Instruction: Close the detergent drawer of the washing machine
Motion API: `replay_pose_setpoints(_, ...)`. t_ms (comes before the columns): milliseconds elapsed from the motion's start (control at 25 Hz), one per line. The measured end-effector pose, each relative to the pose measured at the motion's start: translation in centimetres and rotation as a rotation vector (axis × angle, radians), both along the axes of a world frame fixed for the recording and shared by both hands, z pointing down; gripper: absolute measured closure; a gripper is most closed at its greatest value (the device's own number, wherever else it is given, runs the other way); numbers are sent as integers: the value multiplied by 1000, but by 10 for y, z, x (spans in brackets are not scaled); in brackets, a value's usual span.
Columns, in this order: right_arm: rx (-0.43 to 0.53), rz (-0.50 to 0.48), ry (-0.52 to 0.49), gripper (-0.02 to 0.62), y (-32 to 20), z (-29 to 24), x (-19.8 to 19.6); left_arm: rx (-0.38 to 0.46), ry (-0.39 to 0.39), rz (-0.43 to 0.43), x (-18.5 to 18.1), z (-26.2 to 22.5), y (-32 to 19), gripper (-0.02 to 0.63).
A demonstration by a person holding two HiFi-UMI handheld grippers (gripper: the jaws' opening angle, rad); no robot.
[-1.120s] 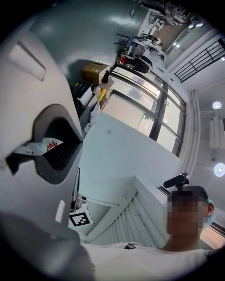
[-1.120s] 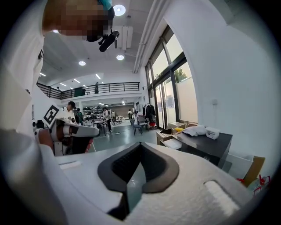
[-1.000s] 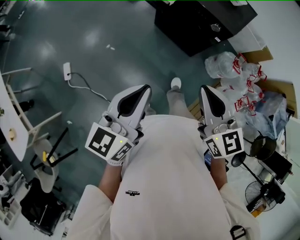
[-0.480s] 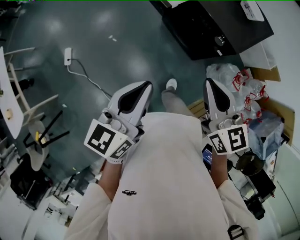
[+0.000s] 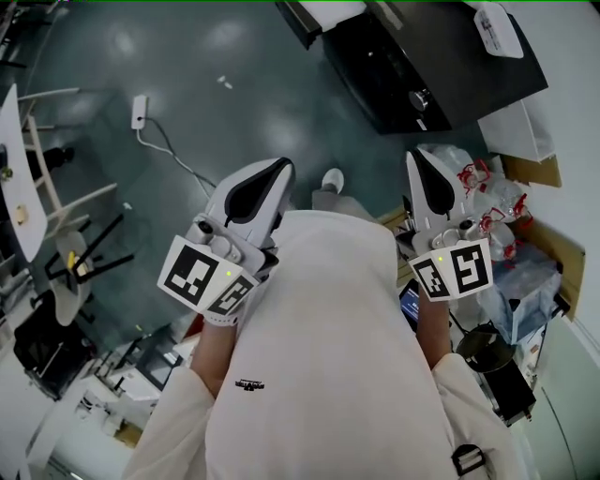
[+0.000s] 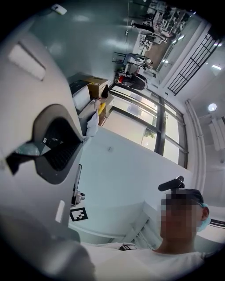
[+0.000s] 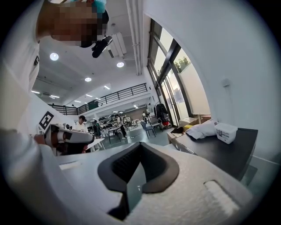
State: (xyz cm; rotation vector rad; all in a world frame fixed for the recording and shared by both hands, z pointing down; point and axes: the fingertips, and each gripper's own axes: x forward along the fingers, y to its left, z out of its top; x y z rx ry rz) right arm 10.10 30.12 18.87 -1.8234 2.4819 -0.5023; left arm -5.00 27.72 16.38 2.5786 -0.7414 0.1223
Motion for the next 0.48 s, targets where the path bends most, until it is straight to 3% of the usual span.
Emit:
replay_pose_setpoints(240, -30, -11, -12, 592, -9, 12, 29, -24, -15, -35, 18, 5, -11, 593)
replay_pose_setpoints(480, -38, -7, -19, 592, -30, 16, 30, -31, -6, -47, 15, 11, -34, 594)
